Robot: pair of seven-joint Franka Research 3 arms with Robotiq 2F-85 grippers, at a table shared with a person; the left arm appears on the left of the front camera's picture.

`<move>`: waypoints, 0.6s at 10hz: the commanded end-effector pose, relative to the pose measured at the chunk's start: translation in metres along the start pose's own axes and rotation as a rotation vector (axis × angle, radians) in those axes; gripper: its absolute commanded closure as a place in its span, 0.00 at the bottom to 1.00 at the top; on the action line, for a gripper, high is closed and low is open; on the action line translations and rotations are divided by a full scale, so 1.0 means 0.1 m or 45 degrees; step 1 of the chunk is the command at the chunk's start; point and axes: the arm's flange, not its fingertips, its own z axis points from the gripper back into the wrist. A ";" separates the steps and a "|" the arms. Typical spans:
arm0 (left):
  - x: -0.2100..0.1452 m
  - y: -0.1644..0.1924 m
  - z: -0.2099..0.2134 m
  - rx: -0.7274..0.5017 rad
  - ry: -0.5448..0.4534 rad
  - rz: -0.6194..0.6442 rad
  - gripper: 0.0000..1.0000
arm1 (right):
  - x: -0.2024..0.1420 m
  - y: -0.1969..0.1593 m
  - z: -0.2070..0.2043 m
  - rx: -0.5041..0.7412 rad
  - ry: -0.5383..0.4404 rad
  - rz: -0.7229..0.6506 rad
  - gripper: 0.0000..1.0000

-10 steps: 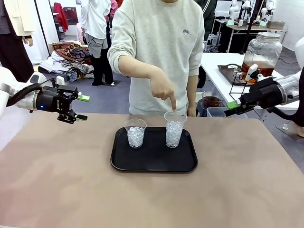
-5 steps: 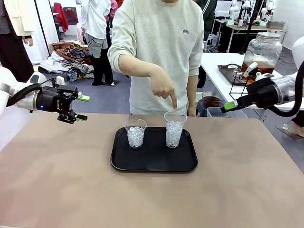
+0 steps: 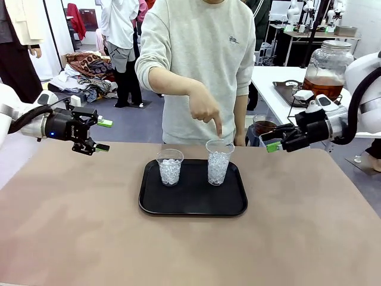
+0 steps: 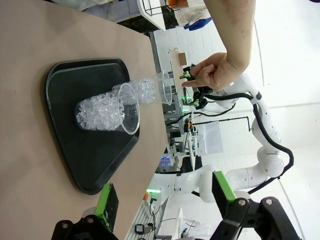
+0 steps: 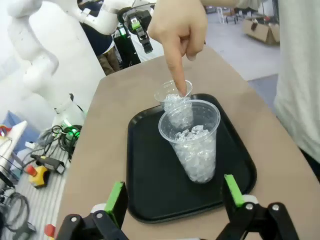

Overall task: Pour the drink into the iced cup.
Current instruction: Pick up the iced cup indicated by the human and present it to them.

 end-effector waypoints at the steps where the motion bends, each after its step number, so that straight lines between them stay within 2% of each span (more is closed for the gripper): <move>1: -0.01 0.01 0.00 -0.014 -0.014 -0.014 0.00 | -0.06 -0.01 -0.14 0.000 -0.058 0.064 0.00; 2: -0.01 0.01 0.00 -0.014 -0.014 -0.014 0.00 | -0.05 0.00 -0.12 0.033 -0.031 0.011 0.00; 6: -0.01 0.01 0.00 -0.014 -0.014 -0.014 0.00 | -0.04 -0.01 -0.06 0.005 -0.014 0.033 0.00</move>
